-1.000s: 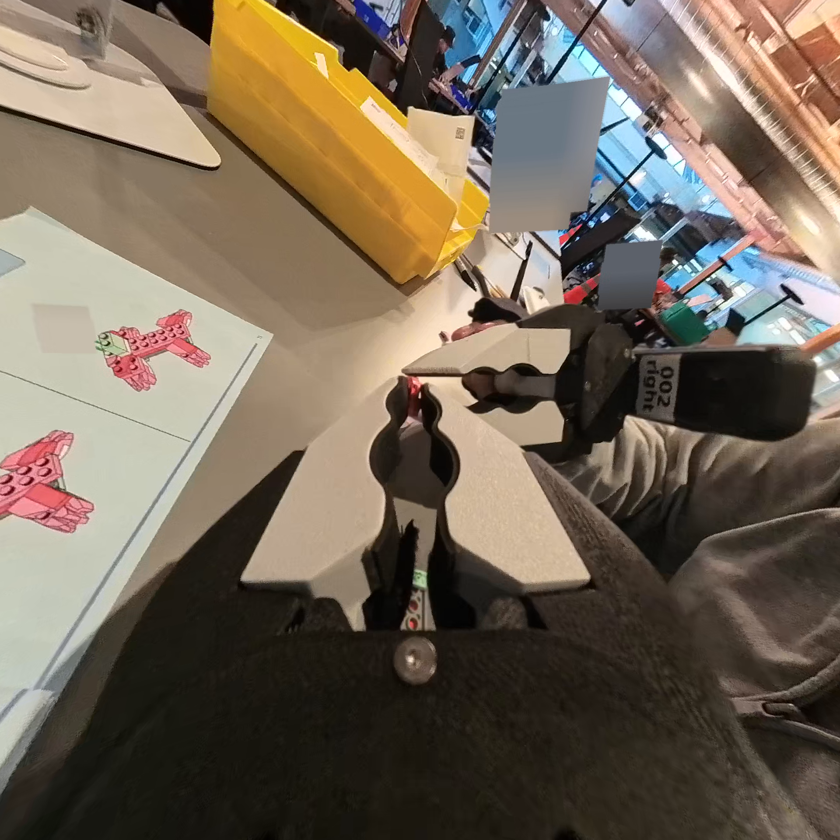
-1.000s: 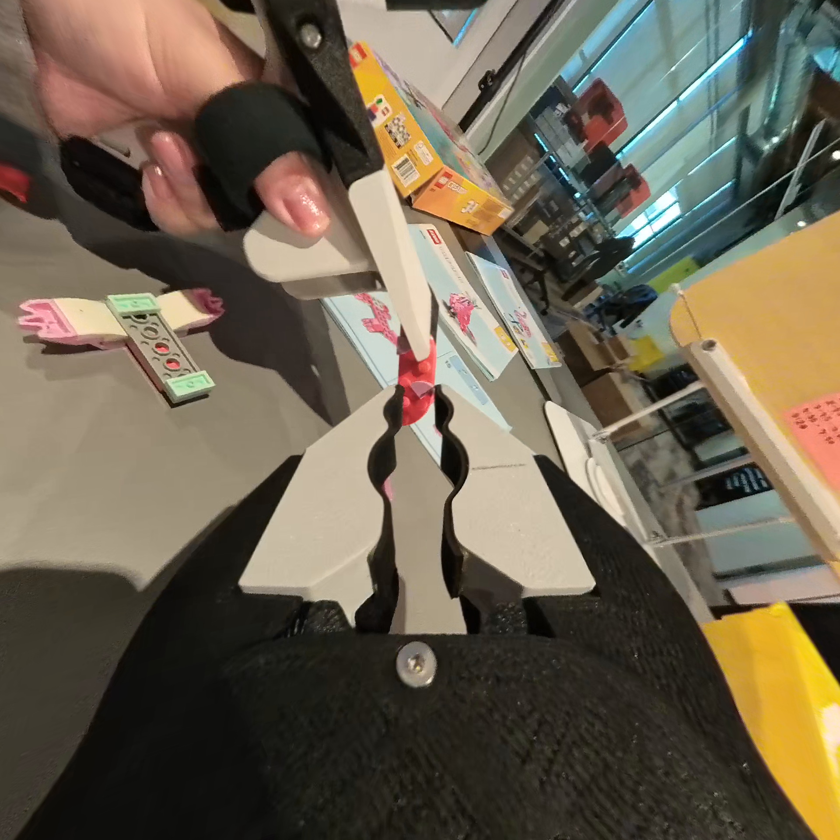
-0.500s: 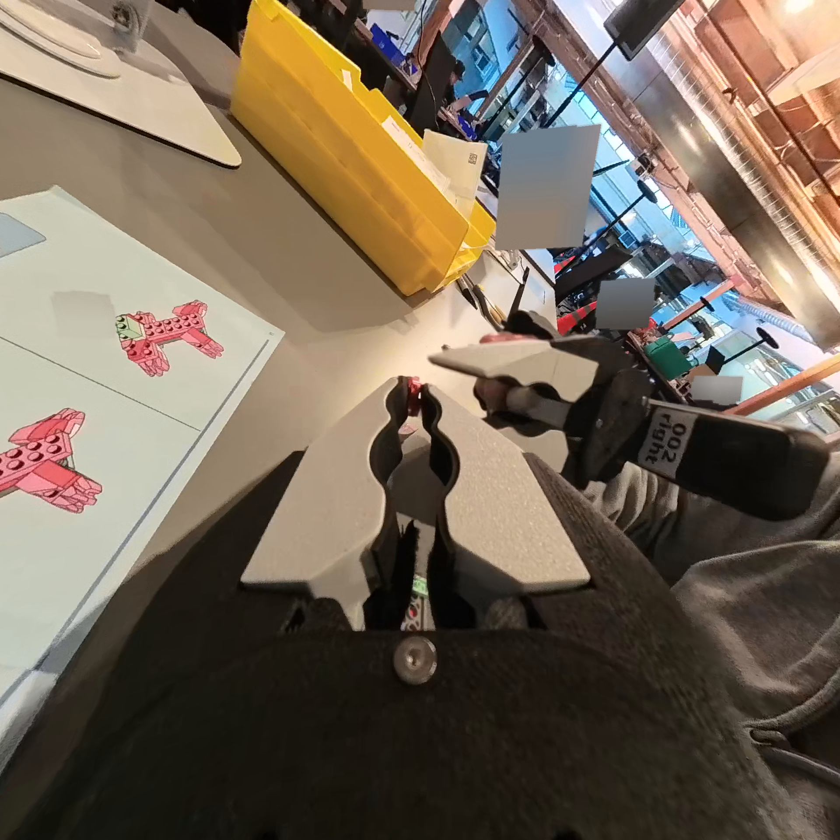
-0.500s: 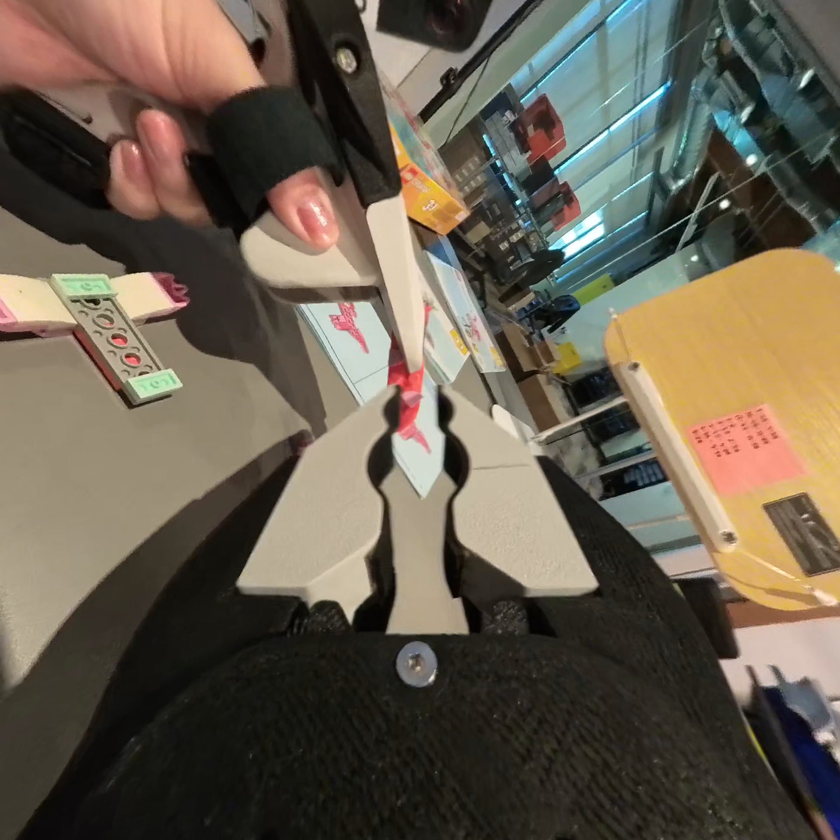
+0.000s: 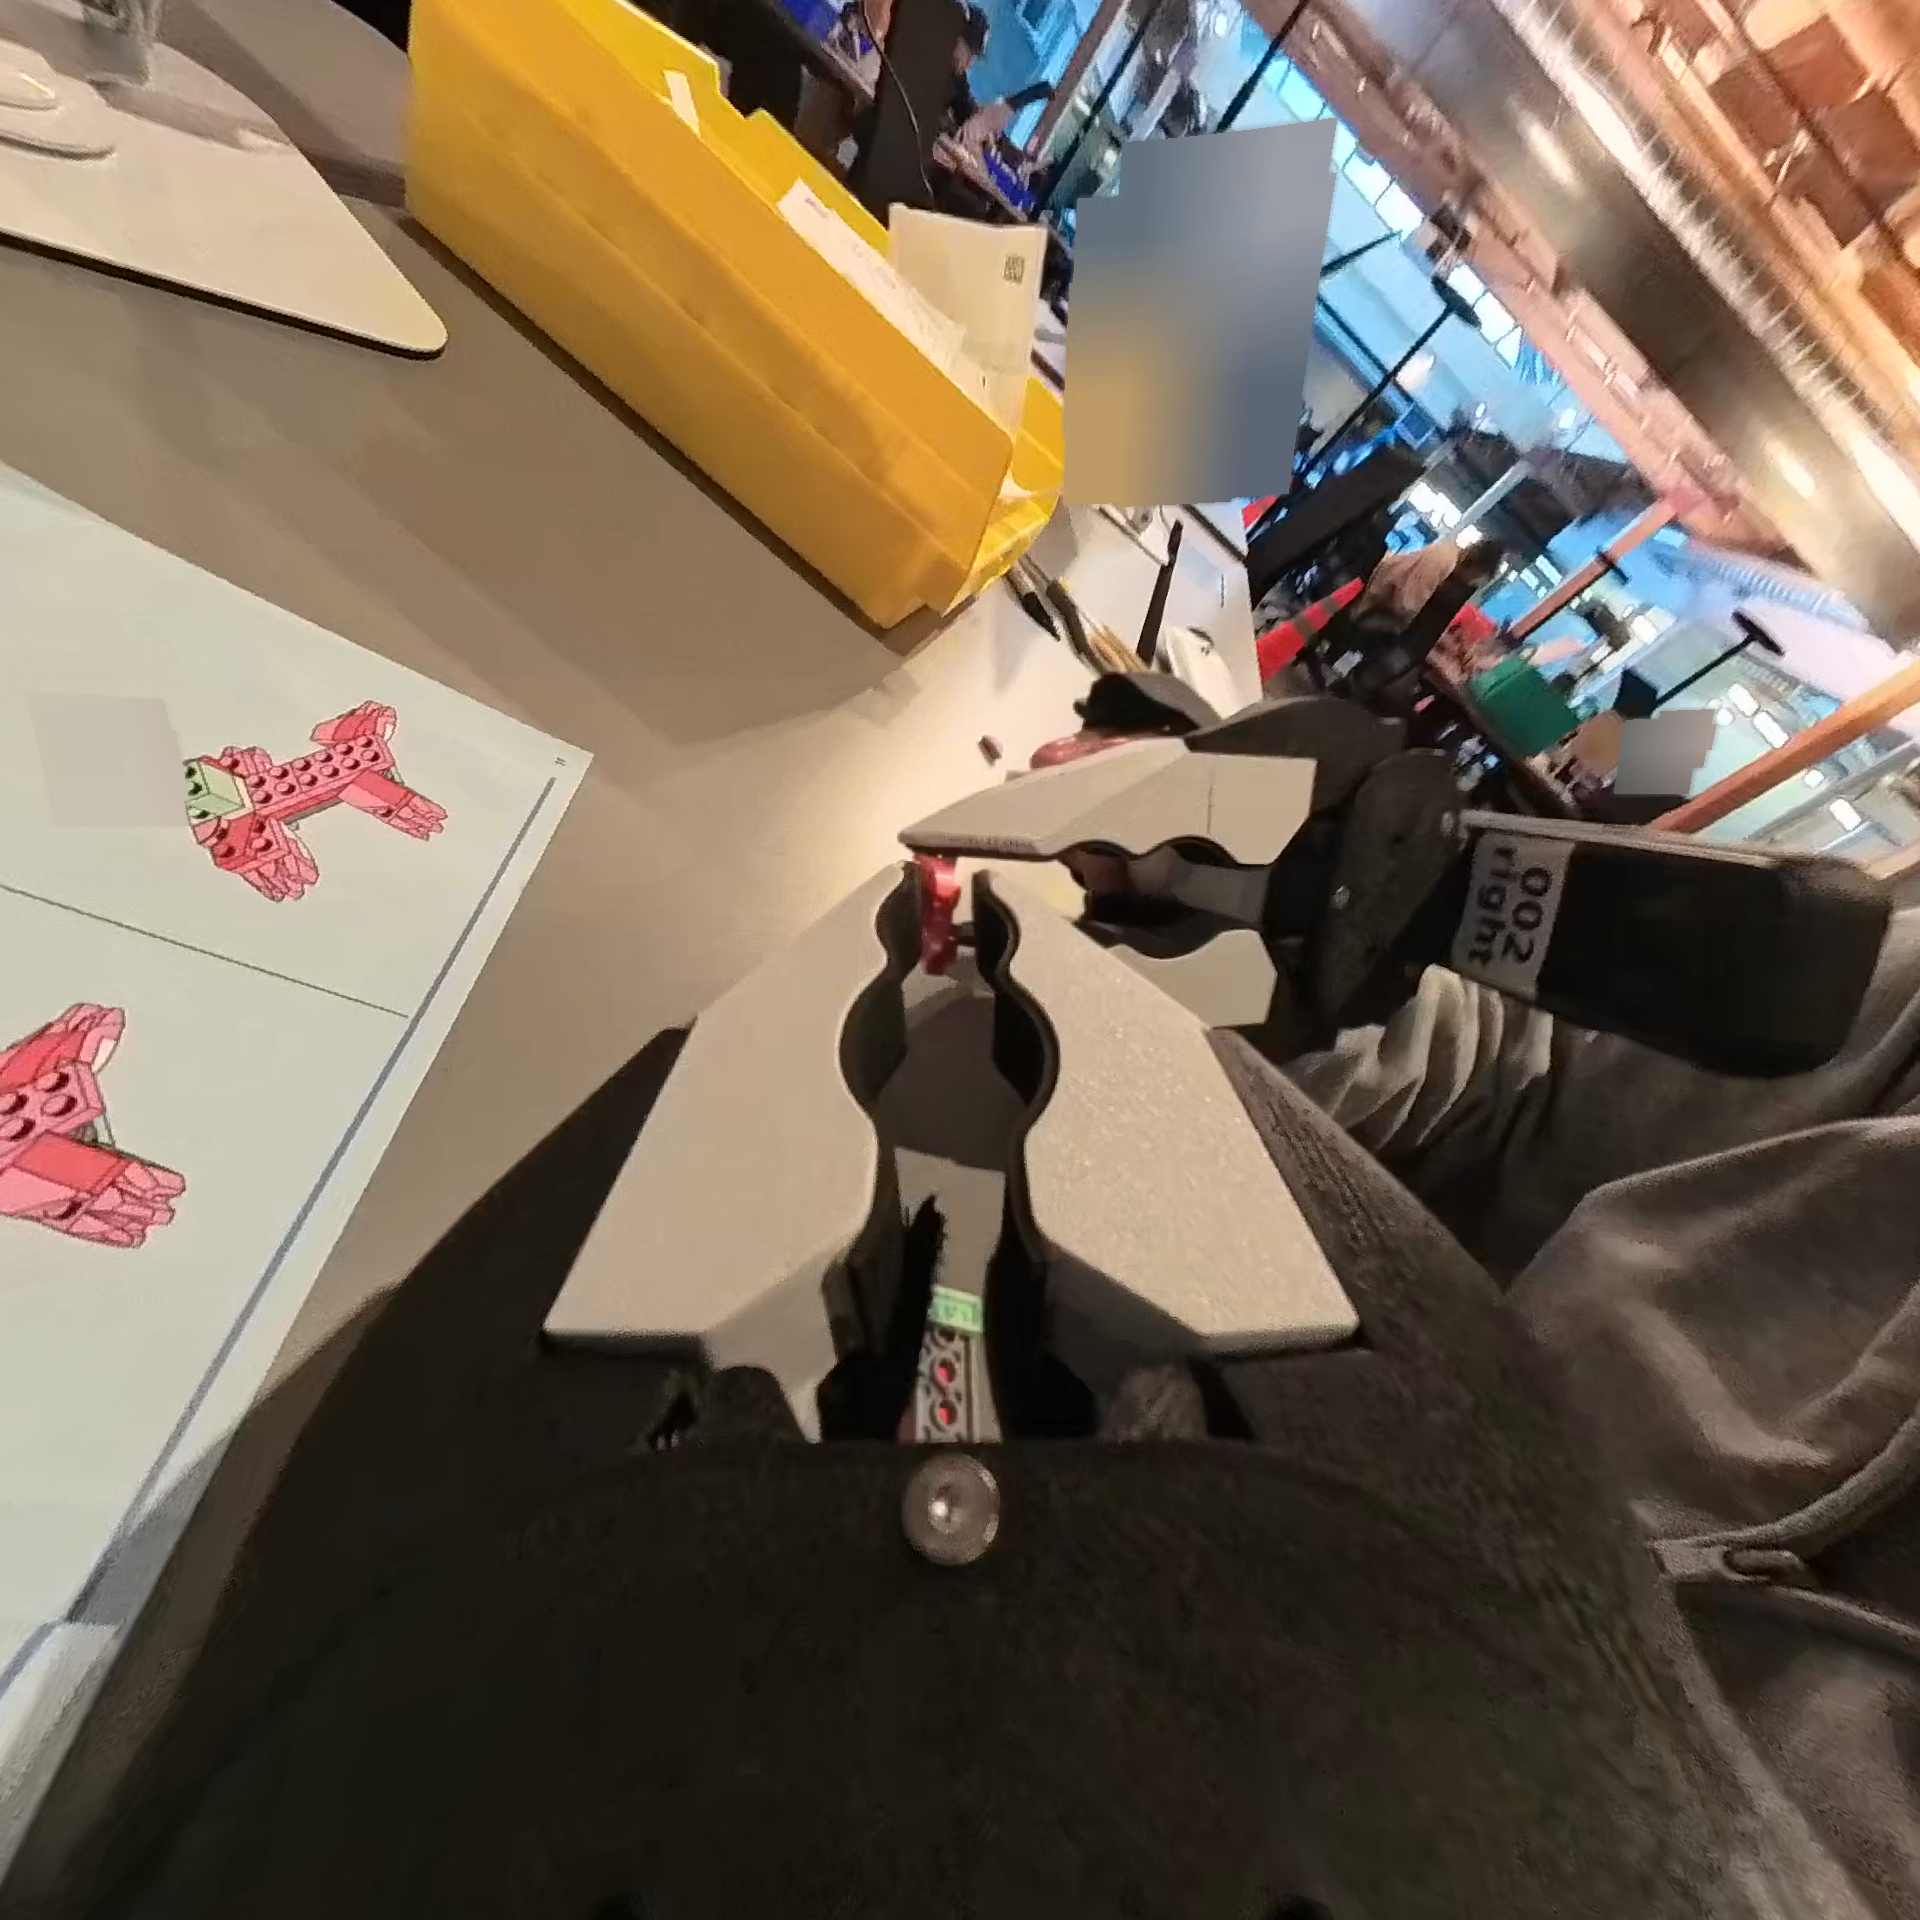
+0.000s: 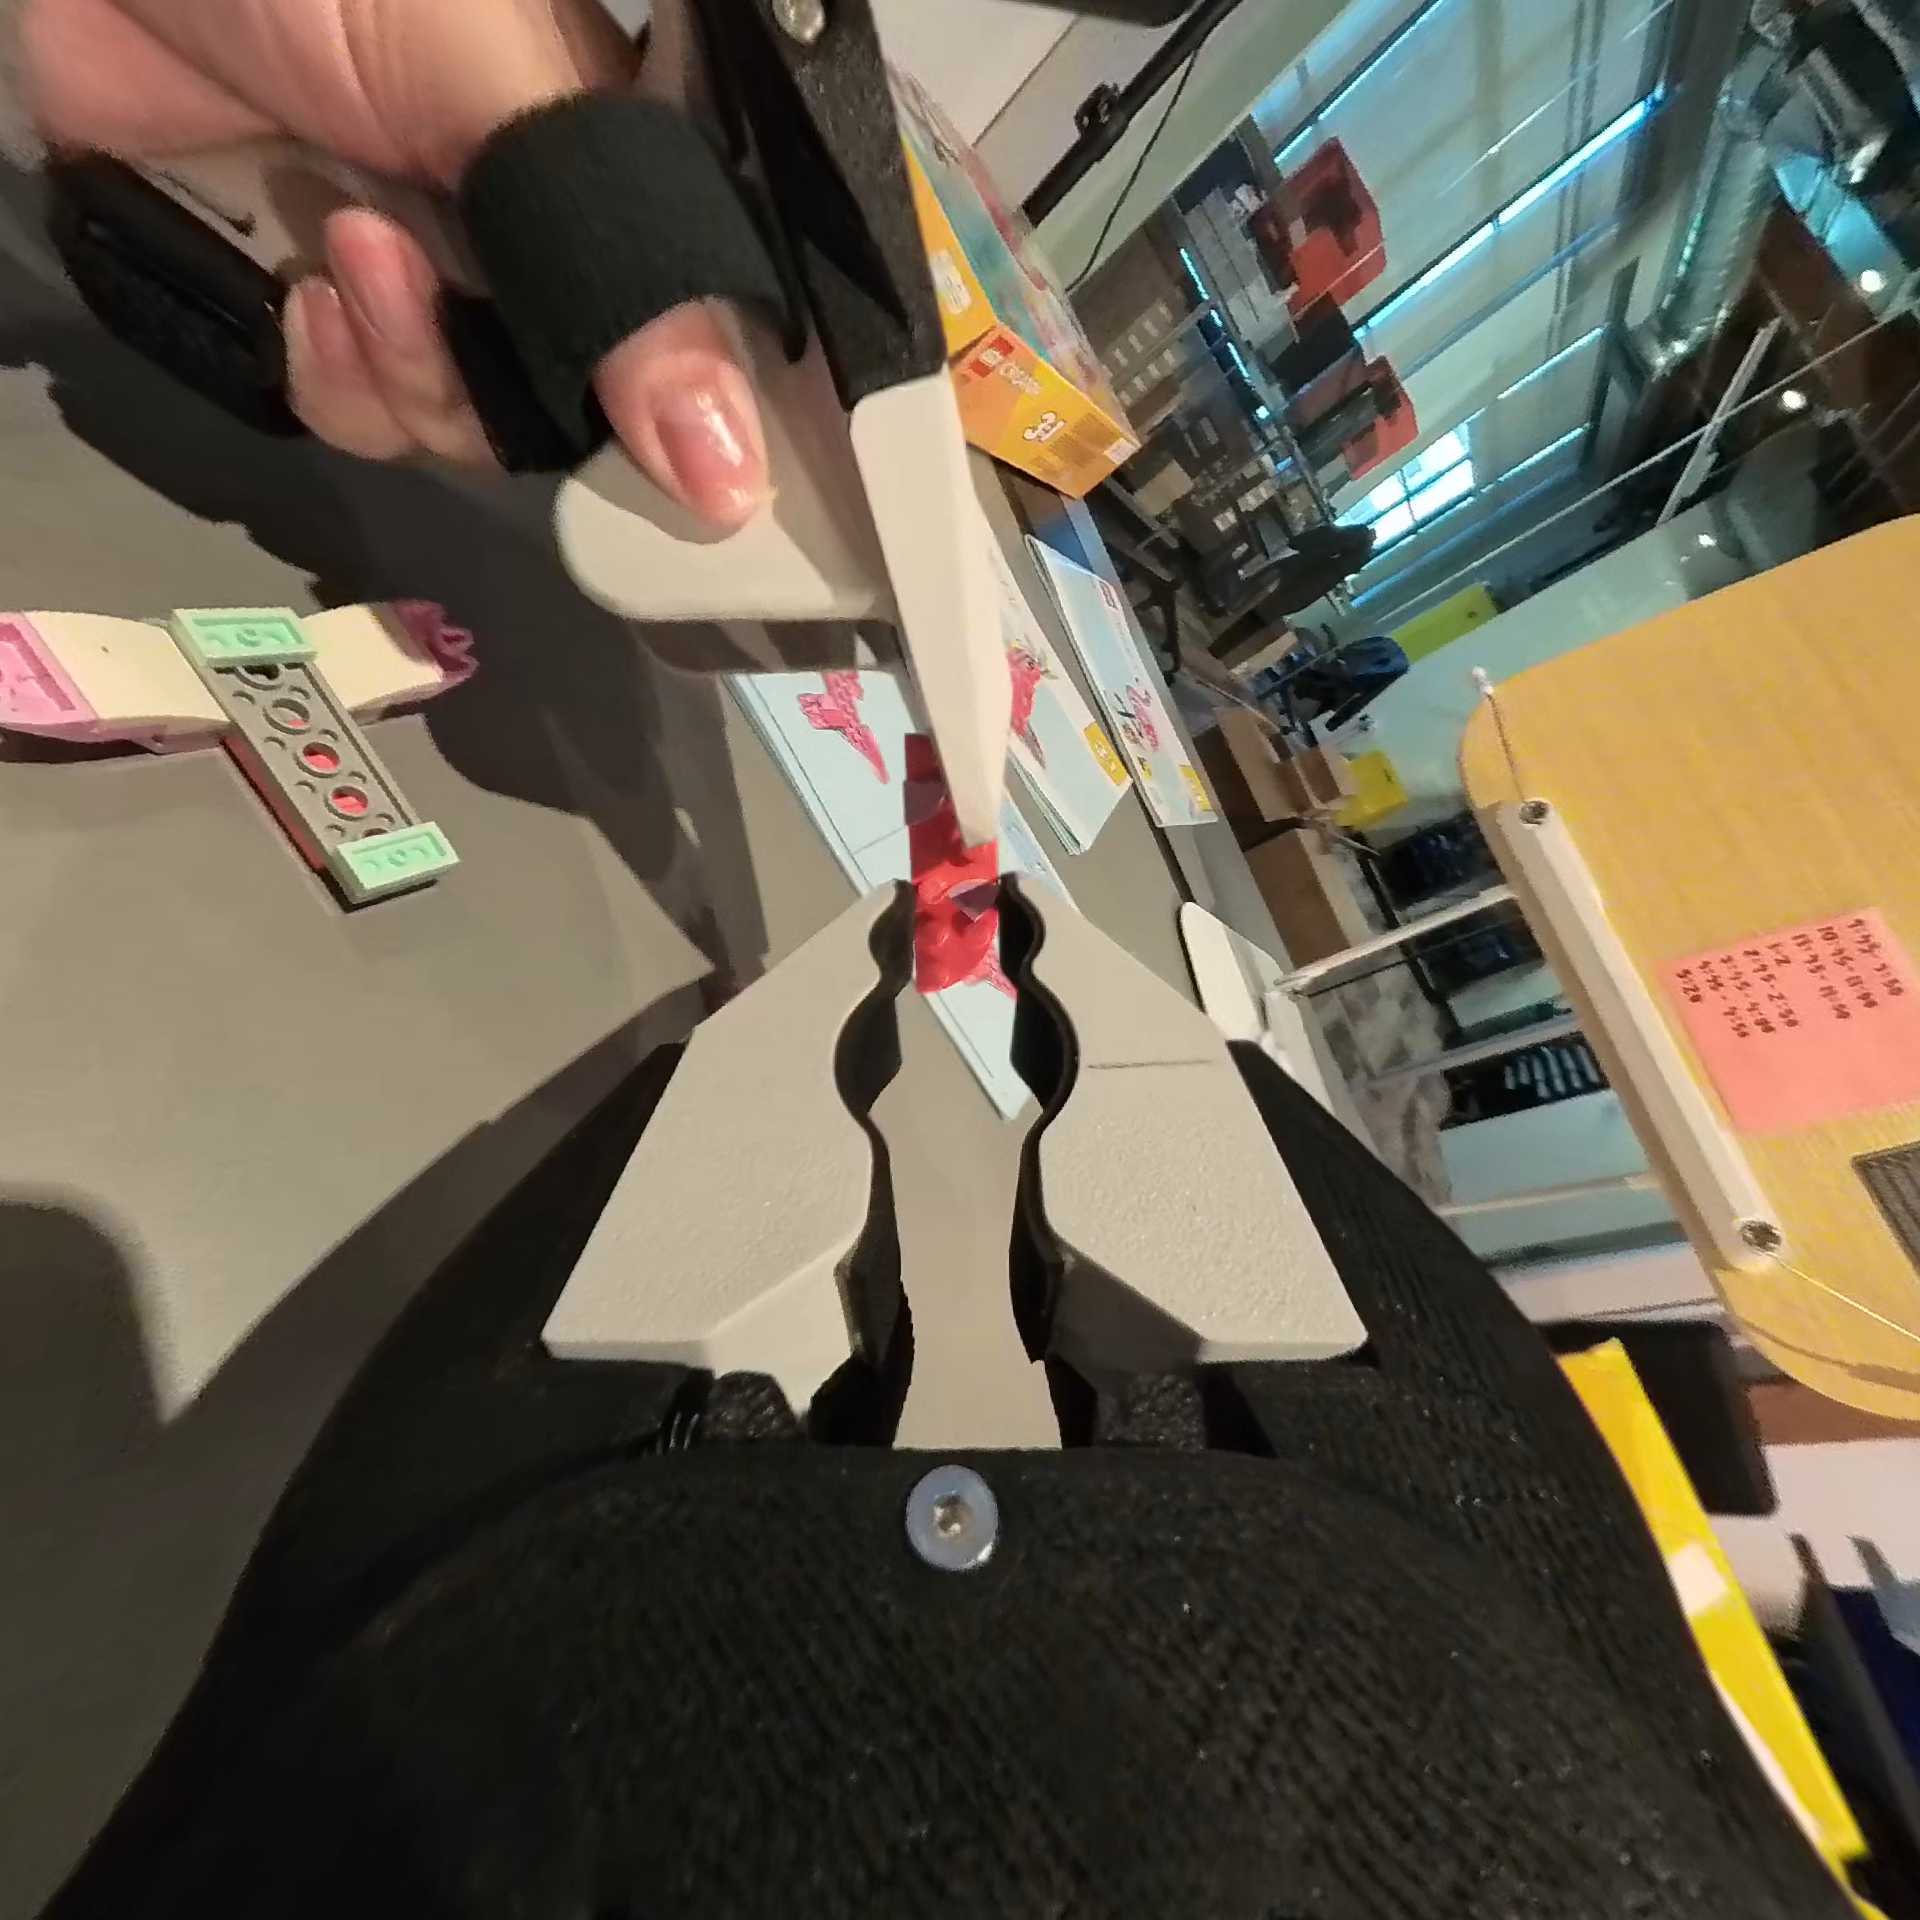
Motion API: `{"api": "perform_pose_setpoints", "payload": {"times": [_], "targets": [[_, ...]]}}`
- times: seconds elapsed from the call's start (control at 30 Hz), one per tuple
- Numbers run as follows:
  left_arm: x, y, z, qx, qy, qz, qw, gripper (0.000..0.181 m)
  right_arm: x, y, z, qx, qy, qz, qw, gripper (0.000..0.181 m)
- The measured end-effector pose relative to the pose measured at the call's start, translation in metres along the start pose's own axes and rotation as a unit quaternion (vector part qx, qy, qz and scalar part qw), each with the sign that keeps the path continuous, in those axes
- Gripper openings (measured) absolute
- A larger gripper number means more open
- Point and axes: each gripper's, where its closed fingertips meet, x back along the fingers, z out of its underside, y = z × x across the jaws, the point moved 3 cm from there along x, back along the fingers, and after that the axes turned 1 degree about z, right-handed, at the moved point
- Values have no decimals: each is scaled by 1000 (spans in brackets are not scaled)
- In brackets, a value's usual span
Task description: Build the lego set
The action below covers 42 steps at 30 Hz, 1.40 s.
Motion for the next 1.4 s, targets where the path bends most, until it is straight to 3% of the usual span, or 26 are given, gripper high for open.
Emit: {"api": "perform_pose_setpoints", "payload": {"times": [0.17,0.4,0.67,0.8,0.93,1.03,1.23,1.4], "targets": [[-2,4,4,-6,22,-12,1000,5,-2,3,0,-2,3,-13,1000,14],[3,18,-3,122,-33,30,992,5,-17,1,-1,166,55,76,982,14],[6,25,-6,148,-62,28,987,5,-25,0,-1,254,66,125,957,14],[5,25,-5,126,-56,8,990,5,-25,1,0,235,57,115,963,14],[7,24,-5,106,-51,6,993,5,-22,2,-2,117,20,68,991,14],[8,25,-5,89,-46,-5,995,4,-23,0,2,44,24,39,998,30],[8,26,-4,75,-40,-18,996,4,-21,0,3,37,19,31,999,20],[16,36,-5,48,-31,-71,996,4,-23,-6,13,-16,46,3,999,27]]}}
